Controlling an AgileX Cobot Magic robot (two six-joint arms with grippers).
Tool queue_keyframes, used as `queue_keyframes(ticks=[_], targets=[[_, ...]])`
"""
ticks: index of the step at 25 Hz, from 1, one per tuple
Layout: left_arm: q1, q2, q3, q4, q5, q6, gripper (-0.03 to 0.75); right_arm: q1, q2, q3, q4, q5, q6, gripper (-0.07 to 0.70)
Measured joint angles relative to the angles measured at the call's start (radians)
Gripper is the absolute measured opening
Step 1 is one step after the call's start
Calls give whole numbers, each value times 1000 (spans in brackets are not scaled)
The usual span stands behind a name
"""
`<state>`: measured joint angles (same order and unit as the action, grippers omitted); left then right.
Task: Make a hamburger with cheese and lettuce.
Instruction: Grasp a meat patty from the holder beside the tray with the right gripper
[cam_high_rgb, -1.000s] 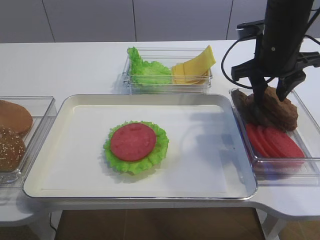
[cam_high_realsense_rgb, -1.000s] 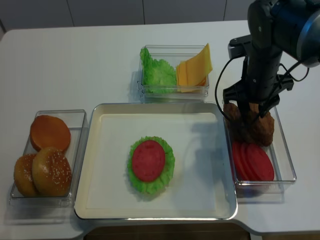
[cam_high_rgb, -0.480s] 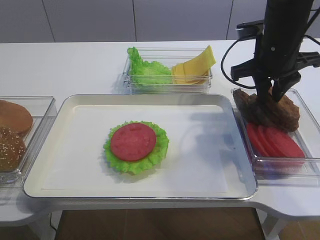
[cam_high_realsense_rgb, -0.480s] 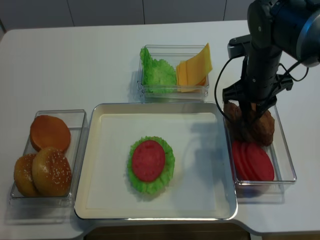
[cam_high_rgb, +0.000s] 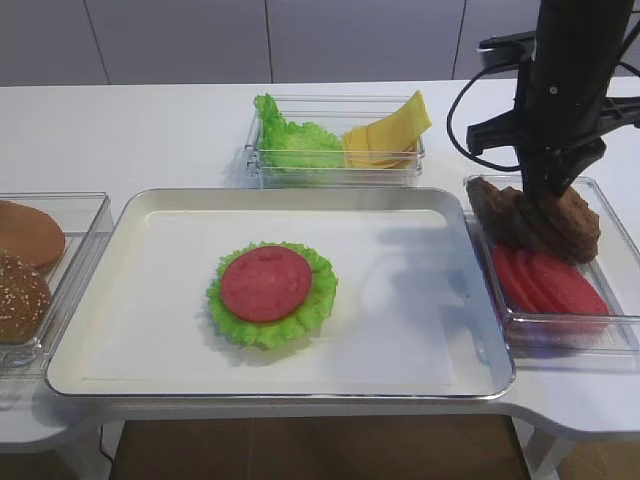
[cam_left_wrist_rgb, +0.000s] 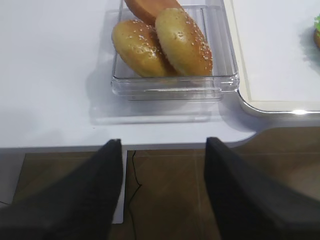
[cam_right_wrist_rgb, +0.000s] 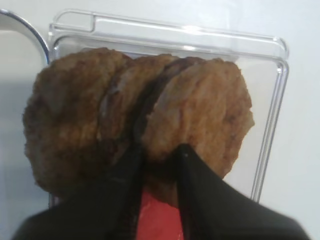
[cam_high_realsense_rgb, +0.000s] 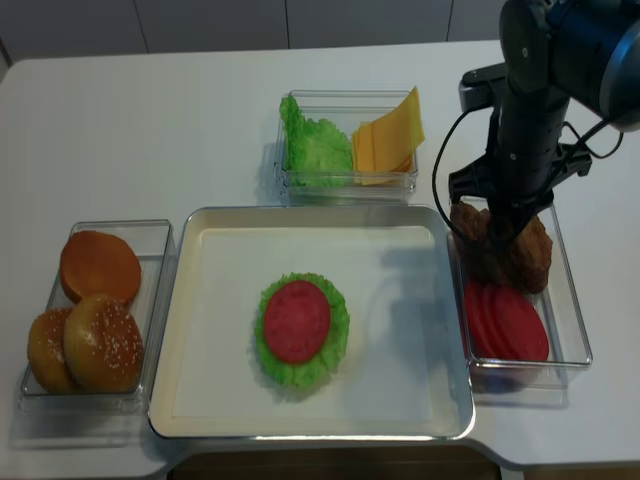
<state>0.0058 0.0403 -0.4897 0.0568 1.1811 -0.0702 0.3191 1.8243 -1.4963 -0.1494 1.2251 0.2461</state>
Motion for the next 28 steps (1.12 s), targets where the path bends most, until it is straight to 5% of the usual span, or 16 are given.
queue_keyframes(ticks=[28], targets=[[0,0,0,0,0,0,391,0,-183,0,105,15,-38,144]])
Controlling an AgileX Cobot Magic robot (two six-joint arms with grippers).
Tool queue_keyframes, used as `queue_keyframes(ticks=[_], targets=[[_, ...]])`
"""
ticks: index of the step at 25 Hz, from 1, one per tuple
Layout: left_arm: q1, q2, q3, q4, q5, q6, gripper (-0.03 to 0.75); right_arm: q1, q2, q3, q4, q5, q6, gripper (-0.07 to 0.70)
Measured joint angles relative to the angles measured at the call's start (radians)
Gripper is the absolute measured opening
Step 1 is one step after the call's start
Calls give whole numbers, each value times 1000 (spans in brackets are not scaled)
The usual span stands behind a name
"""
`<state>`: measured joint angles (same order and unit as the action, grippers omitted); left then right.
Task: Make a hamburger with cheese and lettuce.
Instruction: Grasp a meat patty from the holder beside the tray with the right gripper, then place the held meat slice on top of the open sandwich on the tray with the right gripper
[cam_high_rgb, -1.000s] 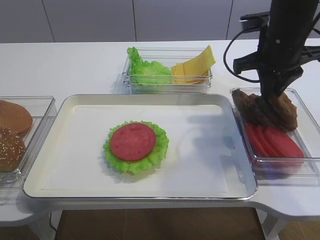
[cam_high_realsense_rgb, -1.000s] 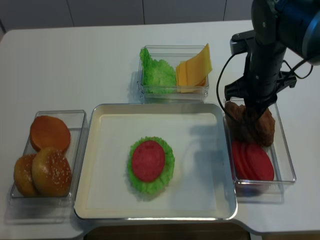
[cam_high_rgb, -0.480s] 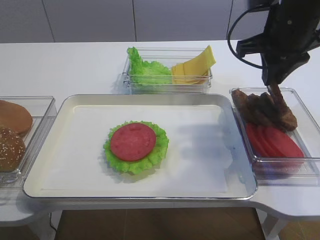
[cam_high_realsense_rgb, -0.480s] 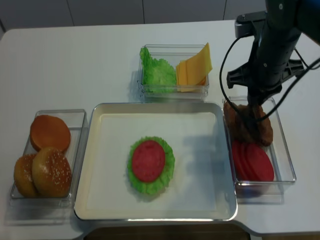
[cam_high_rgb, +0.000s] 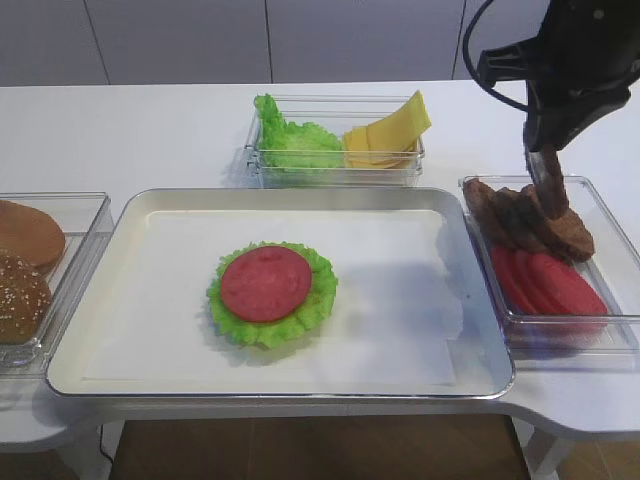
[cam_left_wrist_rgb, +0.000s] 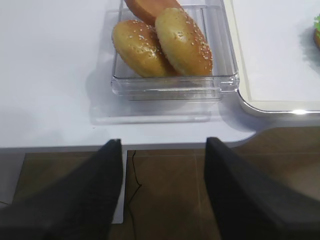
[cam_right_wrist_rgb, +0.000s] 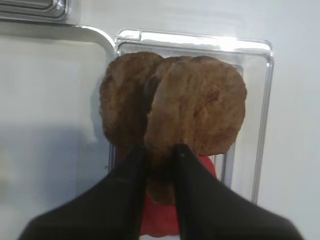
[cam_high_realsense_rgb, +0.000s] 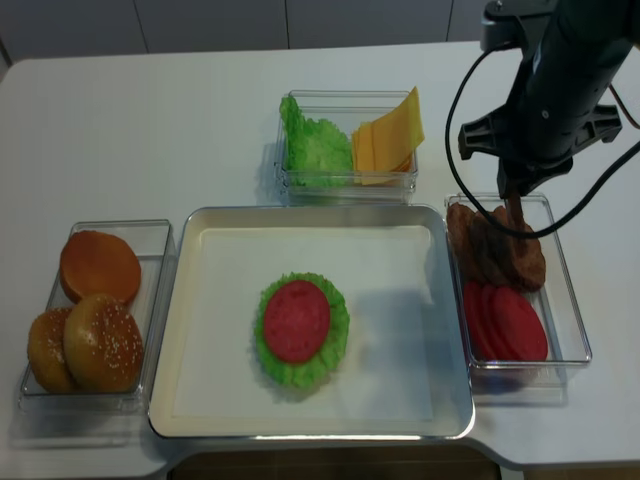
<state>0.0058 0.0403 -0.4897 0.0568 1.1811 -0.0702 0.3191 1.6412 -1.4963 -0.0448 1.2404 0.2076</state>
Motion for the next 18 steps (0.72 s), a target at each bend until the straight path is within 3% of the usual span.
queue_keyframes(ticks=[18], targets=[[0,0,0,0,0,0,391,0,-81,0,86,4,-28,143]])
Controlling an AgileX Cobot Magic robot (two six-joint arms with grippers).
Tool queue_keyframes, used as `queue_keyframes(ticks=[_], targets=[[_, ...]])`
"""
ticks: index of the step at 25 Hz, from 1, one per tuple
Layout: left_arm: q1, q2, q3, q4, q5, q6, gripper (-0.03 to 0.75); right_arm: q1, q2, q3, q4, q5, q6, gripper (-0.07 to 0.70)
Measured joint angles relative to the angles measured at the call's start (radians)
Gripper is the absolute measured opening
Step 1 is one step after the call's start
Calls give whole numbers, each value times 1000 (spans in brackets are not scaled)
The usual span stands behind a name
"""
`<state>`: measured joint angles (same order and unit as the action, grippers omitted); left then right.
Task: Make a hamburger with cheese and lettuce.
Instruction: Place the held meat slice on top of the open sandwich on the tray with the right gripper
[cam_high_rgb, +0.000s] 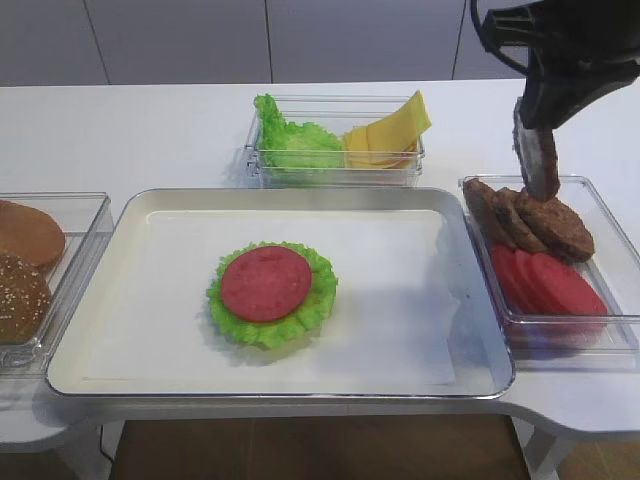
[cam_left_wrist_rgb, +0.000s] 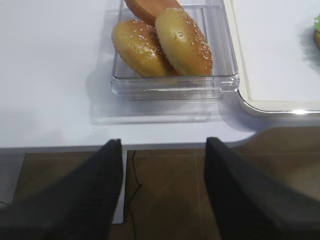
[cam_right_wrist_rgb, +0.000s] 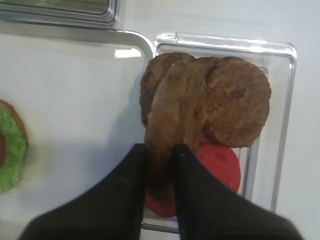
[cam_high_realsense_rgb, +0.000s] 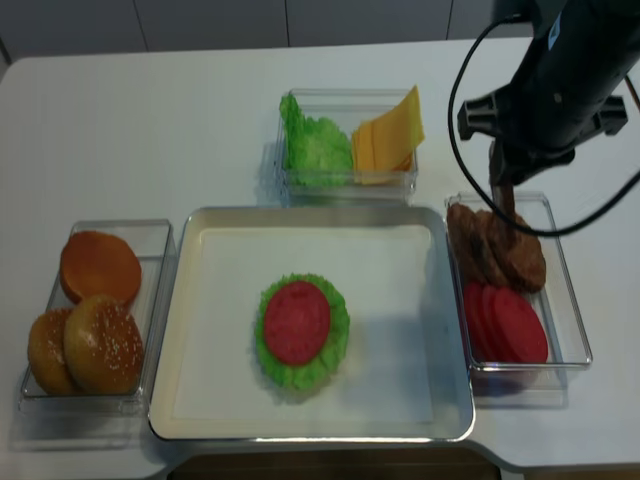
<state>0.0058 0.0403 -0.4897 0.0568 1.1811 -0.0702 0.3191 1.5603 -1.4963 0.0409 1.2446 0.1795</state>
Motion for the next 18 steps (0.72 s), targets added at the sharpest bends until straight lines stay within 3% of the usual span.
queue_keyframes(ticks=[14,18], targets=[[0,0,0,0,0,0,391,0,-39,0,137,4,-45,143],[0,0,0,0,0,0,391,36,-39,0,151,4,-57,143]])
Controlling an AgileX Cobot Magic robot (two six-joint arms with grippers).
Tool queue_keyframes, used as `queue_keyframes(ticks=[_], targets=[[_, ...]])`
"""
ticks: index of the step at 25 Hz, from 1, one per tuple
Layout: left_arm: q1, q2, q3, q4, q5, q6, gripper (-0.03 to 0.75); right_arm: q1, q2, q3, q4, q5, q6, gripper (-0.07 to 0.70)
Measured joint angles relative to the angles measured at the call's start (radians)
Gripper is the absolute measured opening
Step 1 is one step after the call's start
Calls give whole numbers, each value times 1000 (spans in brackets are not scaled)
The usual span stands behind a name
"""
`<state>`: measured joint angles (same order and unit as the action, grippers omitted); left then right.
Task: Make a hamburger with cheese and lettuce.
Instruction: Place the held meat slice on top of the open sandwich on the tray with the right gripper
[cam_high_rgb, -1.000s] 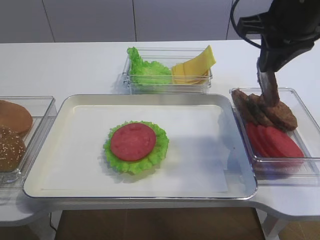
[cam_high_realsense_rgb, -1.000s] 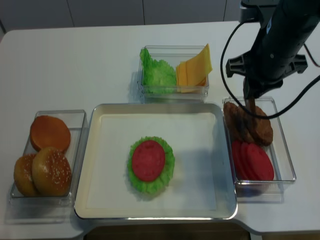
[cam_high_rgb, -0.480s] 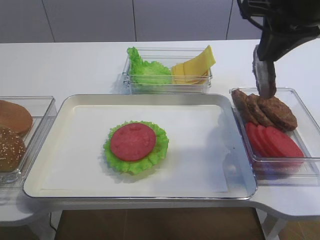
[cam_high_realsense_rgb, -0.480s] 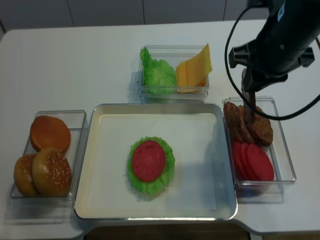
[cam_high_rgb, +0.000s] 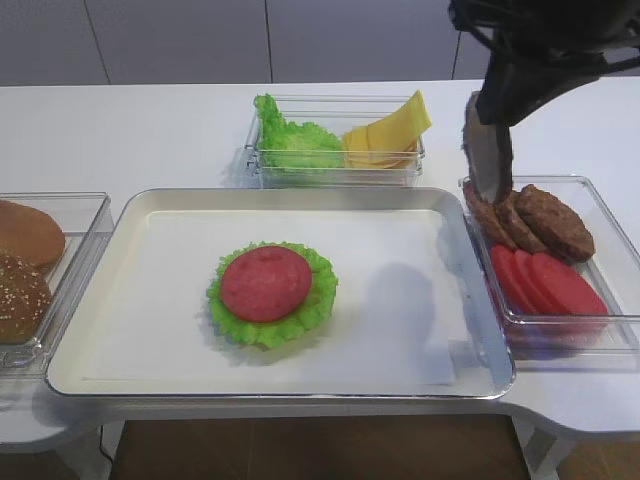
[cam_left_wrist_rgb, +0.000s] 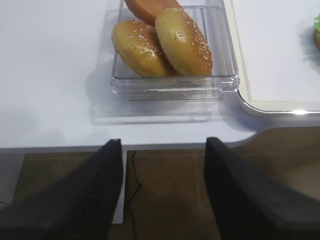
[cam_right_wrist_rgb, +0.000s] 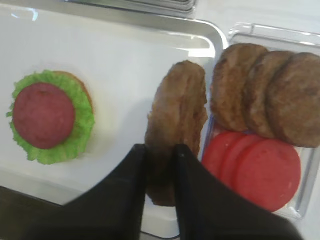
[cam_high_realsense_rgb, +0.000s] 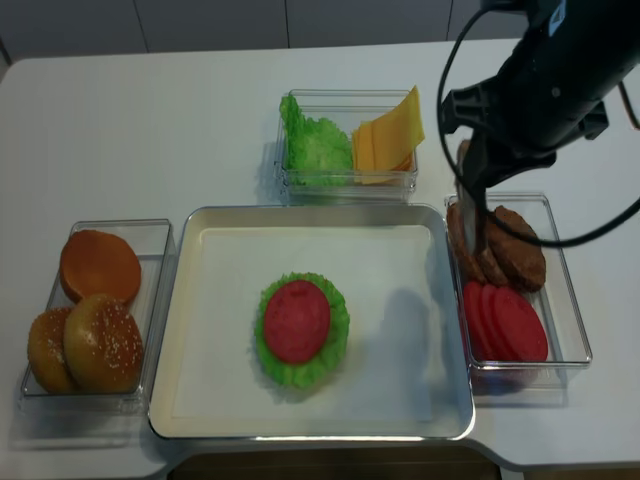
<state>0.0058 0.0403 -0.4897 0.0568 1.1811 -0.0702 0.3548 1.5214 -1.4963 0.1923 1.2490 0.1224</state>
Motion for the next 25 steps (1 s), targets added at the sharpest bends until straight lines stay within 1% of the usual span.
queue_keyframes(ticks=[4,12,20,25], targets=[[0,0,0,0,0,0,391,74,0,0,2,0,-3,143],[0,0,0,0,0,0,391,161,4,0,-2,0,2,143],[0,0,0,0,0,0,391,243,73,0,-3,0,23,142],[0,0,0,0,0,0,391,277,103,0,-16,-40,46,142]])
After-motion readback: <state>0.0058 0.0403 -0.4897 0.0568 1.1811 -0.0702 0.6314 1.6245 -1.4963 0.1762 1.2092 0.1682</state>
